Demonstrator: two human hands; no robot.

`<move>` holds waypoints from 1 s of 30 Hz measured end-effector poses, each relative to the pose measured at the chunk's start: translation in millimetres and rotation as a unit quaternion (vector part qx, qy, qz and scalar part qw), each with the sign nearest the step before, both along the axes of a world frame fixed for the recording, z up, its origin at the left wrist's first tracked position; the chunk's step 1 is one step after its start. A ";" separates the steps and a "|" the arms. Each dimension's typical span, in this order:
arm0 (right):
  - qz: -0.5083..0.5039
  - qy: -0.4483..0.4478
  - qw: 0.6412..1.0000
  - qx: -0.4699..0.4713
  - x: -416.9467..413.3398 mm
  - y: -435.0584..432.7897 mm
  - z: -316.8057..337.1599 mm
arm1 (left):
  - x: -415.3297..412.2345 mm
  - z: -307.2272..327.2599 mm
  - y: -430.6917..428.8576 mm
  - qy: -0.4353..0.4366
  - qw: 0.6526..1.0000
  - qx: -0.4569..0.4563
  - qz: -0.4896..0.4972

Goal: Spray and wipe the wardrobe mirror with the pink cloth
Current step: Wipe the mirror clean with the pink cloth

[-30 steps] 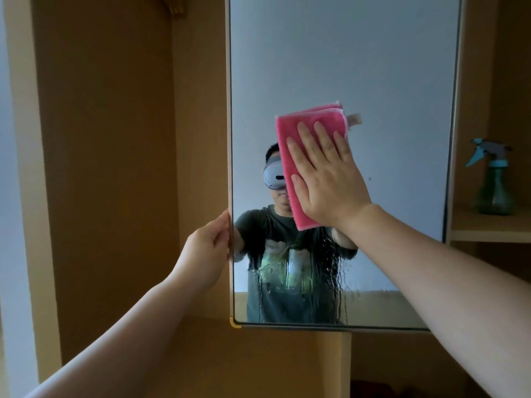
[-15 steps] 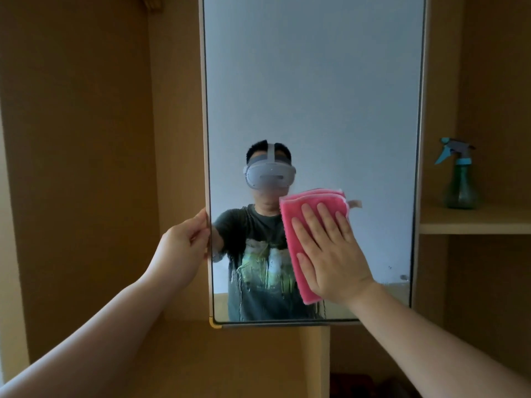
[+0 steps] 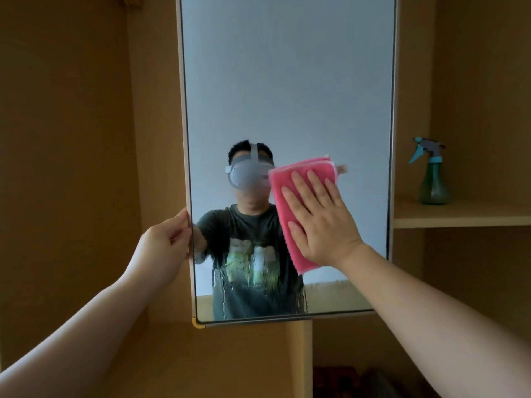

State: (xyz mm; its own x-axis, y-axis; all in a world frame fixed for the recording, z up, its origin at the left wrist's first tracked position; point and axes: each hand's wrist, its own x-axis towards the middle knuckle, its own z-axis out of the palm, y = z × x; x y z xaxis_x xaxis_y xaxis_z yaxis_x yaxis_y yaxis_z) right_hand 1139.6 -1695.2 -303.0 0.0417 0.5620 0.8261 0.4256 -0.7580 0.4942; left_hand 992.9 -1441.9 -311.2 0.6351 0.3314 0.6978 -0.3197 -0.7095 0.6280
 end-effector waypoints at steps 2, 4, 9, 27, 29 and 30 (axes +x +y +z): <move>-0.017 0.013 0.999 0.037 -0.1 -3.1 18.4 | 0.5 -1.0 3.4 0.007 1.000 -0.010 0.003; -0.036 0.037 0.995 0.088 -0.5 -8.3 36.6 | 2.5 -1.2 6.7 0.017 1.000 -0.012 0.009; -0.058 0.071 0.980 0.177 1.2 -19.9 58.0 | 4.2 -1.9 6.1 0.016 1.000 -0.011 -0.006; -0.082 0.093 0.967 0.221 9.9 -47.3 10.3 | 0.5 -2.9 2.4 -0.001 0.998 -0.049 -0.031; -0.083 0.094 0.972 0.200 10.8 -53.2 -6.4 | -0.1 -2.7 1.3 0.000 0.998 -0.056 -0.033; -0.083 0.094 0.974 0.187 10.8 -55.6 -16.1 | -0.3 -2.8 1.0 0.001 0.998 -0.059 -0.032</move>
State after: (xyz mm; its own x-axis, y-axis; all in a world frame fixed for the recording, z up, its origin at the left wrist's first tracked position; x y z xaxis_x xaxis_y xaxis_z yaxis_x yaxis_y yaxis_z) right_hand 1150.4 -1750.8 -319.1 0.2764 0.1952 0.9410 0.3378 -0.9364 0.0950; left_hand 992.6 -1440.9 -314.0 0.6586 0.3706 0.6549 -0.3602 -0.6088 0.7068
